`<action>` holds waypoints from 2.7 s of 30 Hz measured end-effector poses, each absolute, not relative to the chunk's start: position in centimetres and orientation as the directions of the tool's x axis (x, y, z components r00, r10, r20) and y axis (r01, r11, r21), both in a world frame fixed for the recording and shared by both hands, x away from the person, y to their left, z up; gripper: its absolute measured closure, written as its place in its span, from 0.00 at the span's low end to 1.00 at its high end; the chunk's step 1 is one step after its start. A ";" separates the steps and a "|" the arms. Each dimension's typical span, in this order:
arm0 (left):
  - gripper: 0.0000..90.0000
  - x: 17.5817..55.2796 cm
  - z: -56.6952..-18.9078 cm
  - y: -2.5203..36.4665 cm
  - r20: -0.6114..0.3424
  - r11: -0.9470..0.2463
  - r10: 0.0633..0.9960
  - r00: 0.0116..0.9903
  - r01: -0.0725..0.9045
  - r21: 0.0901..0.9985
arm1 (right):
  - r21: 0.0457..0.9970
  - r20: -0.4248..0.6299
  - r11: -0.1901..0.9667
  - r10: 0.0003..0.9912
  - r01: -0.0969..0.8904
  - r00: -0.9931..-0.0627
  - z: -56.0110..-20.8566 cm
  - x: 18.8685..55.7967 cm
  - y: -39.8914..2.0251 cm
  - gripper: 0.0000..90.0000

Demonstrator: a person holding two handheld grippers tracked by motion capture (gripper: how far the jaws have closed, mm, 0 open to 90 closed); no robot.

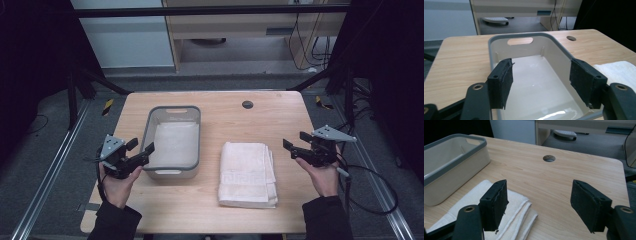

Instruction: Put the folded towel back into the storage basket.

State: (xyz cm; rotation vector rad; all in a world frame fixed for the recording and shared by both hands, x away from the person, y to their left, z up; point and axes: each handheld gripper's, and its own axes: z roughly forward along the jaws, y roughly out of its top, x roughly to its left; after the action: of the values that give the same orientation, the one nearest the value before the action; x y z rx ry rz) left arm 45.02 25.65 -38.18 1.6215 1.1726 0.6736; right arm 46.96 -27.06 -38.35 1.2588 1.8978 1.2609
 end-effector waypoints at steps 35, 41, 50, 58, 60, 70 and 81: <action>0.40 44.4 -40.8 13.1 -0.043 -0.224 0.809 0.587 0.375 0.900 | 0.876 0.087 0.178 0.856 0.448 -0.510 -40.3 49.6 -24.3 0.38; 0.41 43.8 -41.9 11.4 -0.040 -0.260 0.781 0.623 0.382 0.887 | 0.860 0.086 0.197 0.854 0.472 -0.513 -41.3 50.2 -24.0 0.37; 0.45 42.8 -43.2 9.9 -0.037 -0.292 0.762 0.646 0.394 0.871 | 0.849 0.085 0.201 0.861 0.489 -0.502 -42.5 50.7 -24.0 0.36; 0.44 42.2 -44.4 8.6 -0.031 -0.328 0.743 0.669 0.404 0.854 | 0.837 0.068 0.219 0.867 0.501 -0.493 -43.6 50.9 -23.7 0.34; 0.44 42.0 -44.9 8.2 -0.026 -0.342 0.740 0.672 0.409 0.846 | 0.832 0.069 0.224 0.866 0.508 -0.495 -43.9 51.0 -23.6 0.34; 0.40 42.4 -46.8 7.1 -0.033 -0.383 0.733 0.680 0.452 0.805 | 0.816 0.068 0.233 0.870 0.529 -0.489 -45.1 51.2 -23.1 0.32; 0.30 43.0 -48.4 6.2 -0.058 -0.376 0.741 0.669 0.486 0.789 | 0.796 0.104 0.226 0.863 0.561 -0.495 -46.4 51.4 -22.6 0.33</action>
State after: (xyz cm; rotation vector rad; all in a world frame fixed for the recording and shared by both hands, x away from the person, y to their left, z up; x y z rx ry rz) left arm 43.03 6.23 -48.37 2.0500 0.9463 0.3888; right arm 51.43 -22.57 -46.45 1.3189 2.1463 1.1572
